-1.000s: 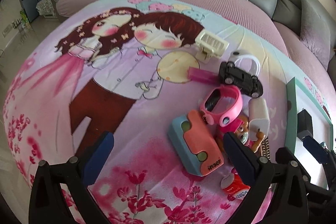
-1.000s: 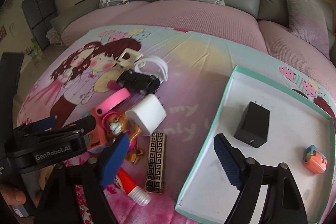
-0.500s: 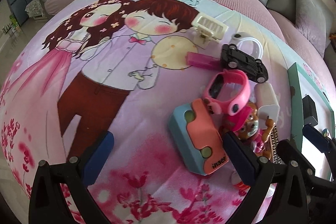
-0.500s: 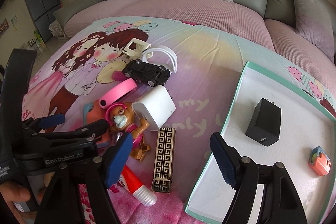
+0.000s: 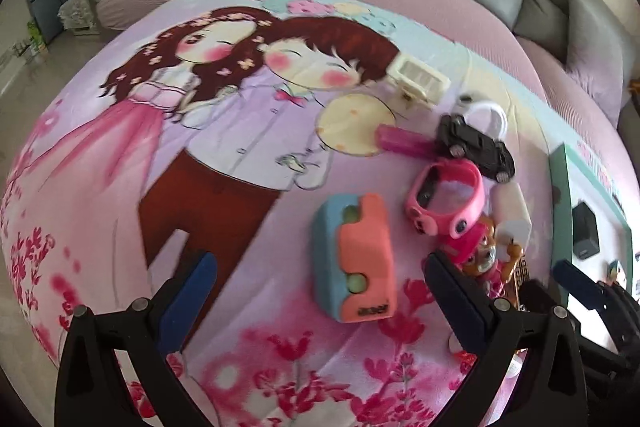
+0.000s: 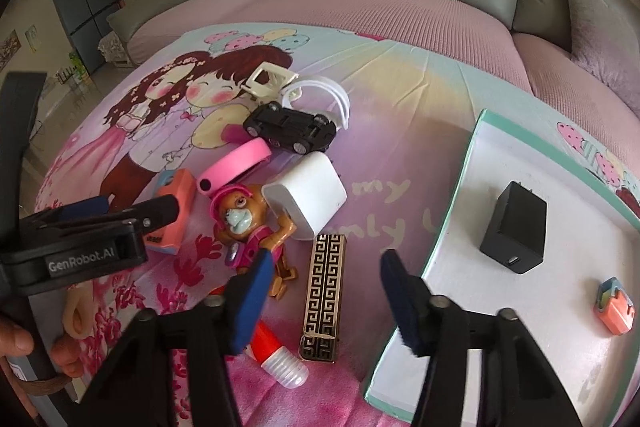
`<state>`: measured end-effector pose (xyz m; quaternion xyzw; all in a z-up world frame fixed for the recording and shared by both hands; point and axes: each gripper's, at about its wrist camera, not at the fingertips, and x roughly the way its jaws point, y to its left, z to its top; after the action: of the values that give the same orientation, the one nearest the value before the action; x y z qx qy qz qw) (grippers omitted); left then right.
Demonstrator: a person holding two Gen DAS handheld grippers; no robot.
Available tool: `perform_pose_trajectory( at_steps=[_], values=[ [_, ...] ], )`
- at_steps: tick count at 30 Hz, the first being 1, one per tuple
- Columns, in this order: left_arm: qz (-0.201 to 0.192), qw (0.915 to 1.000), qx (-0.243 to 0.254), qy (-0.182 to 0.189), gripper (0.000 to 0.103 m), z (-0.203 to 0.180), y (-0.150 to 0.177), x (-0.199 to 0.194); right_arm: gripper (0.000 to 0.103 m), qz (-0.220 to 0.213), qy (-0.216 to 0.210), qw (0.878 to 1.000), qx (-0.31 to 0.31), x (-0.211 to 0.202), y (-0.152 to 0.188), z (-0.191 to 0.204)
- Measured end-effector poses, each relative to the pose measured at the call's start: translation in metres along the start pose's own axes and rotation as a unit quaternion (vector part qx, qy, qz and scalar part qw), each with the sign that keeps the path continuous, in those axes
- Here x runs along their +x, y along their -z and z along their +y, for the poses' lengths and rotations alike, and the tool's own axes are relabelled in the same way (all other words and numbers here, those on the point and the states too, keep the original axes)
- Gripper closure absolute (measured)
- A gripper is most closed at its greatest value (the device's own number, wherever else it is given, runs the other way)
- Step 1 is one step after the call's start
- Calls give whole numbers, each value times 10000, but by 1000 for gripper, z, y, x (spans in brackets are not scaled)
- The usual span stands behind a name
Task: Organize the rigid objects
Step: 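Grasp the pink-blue toy with the left tool while right tool grasps the gold lighter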
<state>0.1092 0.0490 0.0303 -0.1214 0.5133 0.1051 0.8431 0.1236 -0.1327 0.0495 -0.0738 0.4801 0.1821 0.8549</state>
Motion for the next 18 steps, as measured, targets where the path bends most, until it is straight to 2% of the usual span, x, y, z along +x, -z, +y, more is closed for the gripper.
perform_pose_trajectory(
  at_steps=[5, 10, 15, 18],
  values=[
    [92, 9998, 97, -152, 0, -7, 1, 11, 59, 129, 67, 9999, -16, 6, 3, -2],
    [155, 9997, -10, -211, 0, -6, 4, 16, 59, 300, 71, 9994, -151, 14, 6, 2],
    [103, 9998, -69, -183, 1, -4, 3, 15, 69, 338, 218, 9991, -154, 17, 7, 2],
    [100, 9998, -42, -138, 1, -6, 3, 16, 70, 320, 188, 9993, -101, 17, 7, 0]
  ],
)
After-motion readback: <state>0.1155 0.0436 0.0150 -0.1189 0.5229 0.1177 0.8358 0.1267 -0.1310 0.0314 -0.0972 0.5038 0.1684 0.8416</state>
